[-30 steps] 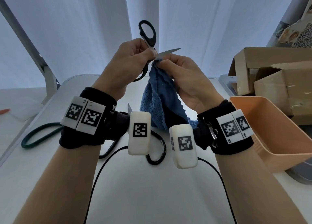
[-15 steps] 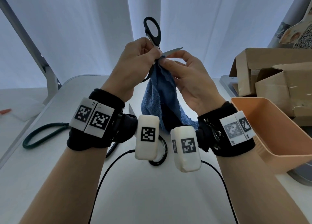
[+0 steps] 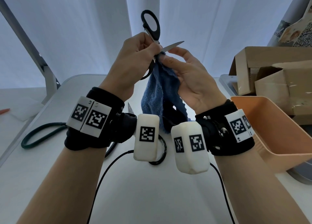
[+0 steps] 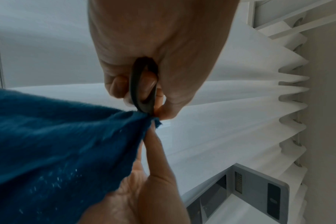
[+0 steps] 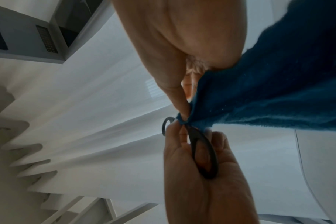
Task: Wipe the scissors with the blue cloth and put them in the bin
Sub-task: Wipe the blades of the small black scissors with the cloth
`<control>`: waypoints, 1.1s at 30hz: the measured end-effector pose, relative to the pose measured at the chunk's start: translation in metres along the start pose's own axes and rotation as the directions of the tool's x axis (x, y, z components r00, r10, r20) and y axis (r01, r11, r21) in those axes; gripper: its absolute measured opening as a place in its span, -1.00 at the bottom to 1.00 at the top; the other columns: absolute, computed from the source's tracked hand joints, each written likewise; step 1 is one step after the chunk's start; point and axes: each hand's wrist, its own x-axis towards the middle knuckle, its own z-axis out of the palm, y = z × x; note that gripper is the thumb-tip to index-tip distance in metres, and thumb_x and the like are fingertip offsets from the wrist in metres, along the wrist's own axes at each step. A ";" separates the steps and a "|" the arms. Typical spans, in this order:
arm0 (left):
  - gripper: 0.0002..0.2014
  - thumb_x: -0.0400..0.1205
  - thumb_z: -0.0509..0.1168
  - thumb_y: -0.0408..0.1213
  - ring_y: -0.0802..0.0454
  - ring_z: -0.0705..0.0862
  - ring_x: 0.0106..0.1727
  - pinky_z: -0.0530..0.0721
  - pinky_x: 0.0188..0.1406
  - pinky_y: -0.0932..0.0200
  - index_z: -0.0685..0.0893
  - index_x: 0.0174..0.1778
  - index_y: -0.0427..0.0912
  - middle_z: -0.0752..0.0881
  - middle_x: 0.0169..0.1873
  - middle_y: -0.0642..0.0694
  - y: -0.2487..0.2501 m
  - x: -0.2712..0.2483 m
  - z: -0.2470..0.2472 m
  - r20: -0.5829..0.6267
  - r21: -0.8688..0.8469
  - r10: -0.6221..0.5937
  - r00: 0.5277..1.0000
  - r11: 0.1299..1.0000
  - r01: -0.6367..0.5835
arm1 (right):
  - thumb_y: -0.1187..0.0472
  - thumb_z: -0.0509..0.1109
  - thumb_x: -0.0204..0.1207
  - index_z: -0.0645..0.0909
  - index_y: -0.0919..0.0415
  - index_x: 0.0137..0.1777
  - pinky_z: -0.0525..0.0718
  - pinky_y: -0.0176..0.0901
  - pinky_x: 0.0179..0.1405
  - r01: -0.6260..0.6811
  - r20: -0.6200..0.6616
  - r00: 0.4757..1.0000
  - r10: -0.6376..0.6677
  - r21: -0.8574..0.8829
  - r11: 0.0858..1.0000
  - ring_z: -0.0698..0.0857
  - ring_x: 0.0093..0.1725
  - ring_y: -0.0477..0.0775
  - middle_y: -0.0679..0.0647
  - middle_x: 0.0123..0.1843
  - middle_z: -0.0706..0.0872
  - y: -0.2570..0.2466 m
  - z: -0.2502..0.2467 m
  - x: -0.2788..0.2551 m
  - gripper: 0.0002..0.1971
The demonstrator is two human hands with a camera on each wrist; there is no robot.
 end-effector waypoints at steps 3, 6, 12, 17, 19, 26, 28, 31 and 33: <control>-0.78 0.70 0.29 -0.29 0.15 0.40 -0.45 0.41 -0.41 0.31 0.62 0.04 -0.43 0.49 -0.39 -0.05 -0.001 -0.001 0.001 -0.014 -0.007 -0.002 1.000 1.000 0.002 | 0.55 0.40 0.55 0.48 0.37 0.47 0.81 -0.12 -0.18 -0.005 -0.008 1.000 0.006 0.031 0.999 0.84 -0.16 0.13 0.31 -0.05 0.81 -0.002 0.002 -0.002 -0.51; -0.82 0.69 0.32 -0.31 0.24 0.45 -0.51 0.45 -0.46 0.38 0.63 0.06 -0.39 0.55 -0.39 0.02 -0.001 -0.001 0.003 -0.039 -0.010 -0.006 0.999 1.000 0.005 | 0.55 0.38 0.56 0.47 0.36 0.47 0.81 -0.13 -0.26 -0.041 -0.019 0.999 0.043 0.091 0.995 0.83 -0.22 0.11 0.30 -0.08 0.80 -0.001 0.002 -0.002 -0.52; -0.92 0.67 0.32 -0.31 0.25 0.39 -0.55 0.39 -0.50 0.37 0.59 -0.02 -0.25 0.49 -0.43 0.06 0.000 -0.001 0.000 -0.044 -0.019 -0.015 0.999 1.000 0.015 | 0.47 0.40 0.59 0.48 0.26 0.31 0.82 -0.11 -0.23 -0.060 -0.013 0.998 0.062 0.123 0.991 0.78 -0.28 0.09 0.22 -0.20 0.78 0.003 0.004 0.000 -0.66; -0.93 0.68 0.31 -0.34 0.23 0.42 -0.53 0.44 -0.50 0.38 0.57 -0.03 -0.26 0.49 -0.41 0.02 -0.001 -0.002 0.001 -0.040 -0.007 -0.012 0.999 1.000 0.012 | 0.59 0.32 0.58 0.42 0.36 0.51 0.84 -0.07 -0.20 -0.050 0.001 0.999 0.051 0.130 0.990 0.81 -0.22 0.15 0.33 -0.08 0.76 0.000 0.004 -0.001 -0.50; -0.93 0.67 0.32 -0.35 0.23 0.43 -0.51 0.45 -0.49 0.39 0.57 -0.03 -0.26 0.50 -0.38 0.01 0.000 -0.003 0.002 -0.035 -0.002 -0.012 0.999 1.000 0.012 | 0.59 0.30 0.59 0.41 0.37 0.51 0.84 -0.03 -0.15 -0.051 0.014 0.999 0.050 0.129 0.990 0.80 -0.18 0.18 0.35 -0.04 0.75 0.001 0.004 0.000 -0.51; -0.91 0.67 0.32 -0.31 0.20 0.38 -0.49 0.41 -0.46 0.35 0.59 -0.01 -0.25 0.47 -0.39 0.01 -0.001 -0.001 0.000 -0.058 -0.021 -0.026 0.998 0.999 0.024 | 0.46 0.42 0.59 0.47 0.26 0.29 0.80 -0.12 -0.25 -0.016 -0.031 0.999 0.016 0.013 1.000 0.78 -0.26 0.09 0.26 -0.10 0.74 0.004 0.004 0.002 -0.67; -0.93 0.67 0.32 -0.32 0.18 0.43 -0.46 0.45 -0.45 0.34 0.58 -0.03 -0.24 0.50 -0.37 -0.02 -0.002 -0.001 0.001 -0.048 -0.014 -0.032 0.998 0.999 0.031 | 0.54 0.37 0.58 0.46 0.34 0.39 0.83 -0.09 -0.14 -0.001 -0.032 0.999 0.001 0.006 1.000 0.79 -0.20 0.13 0.30 -0.10 0.76 0.003 0.004 0.003 -0.60; -0.94 0.67 0.31 -0.34 0.17 0.44 -0.45 0.45 -0.46 0.35 0.57 -0.06 -0.24 0.51 -0.37 -0.04 -0.002 -0.003 0.003 -0.030 -0.008 -0.028 0.999 1.000 0.028 | 0.58 0.35 0.57 0.46 0.39 0.40 0.82 -0.06 -0.08 0.008 -0.018 1.000 -0.008 0.000 1.000 0.79 -0.18 0.15 0.33 -0.04 0.74 0.002 0.002 0.004 -0.58; -0.93 0.67 0.31 -0.36 0.18 0.44 -0.49 0.44 -0.48 0.37 0.55 -0.10 -0.22 0.52 -0.37 -0.05 -0.001 -0.003 0.005 -0.029 -0.022 -0.022 0.999 1.000 0.021 | 0.54 0.38 0.57 0.47 0.32 0.28 0.82 -0.10 -0.18 0.001 -0.032 0.999 -0.001 0.000 1.000 0.78 -0.23 0.12 0.31 -0.02 0.70 0.002 0.002 0.004 -0.66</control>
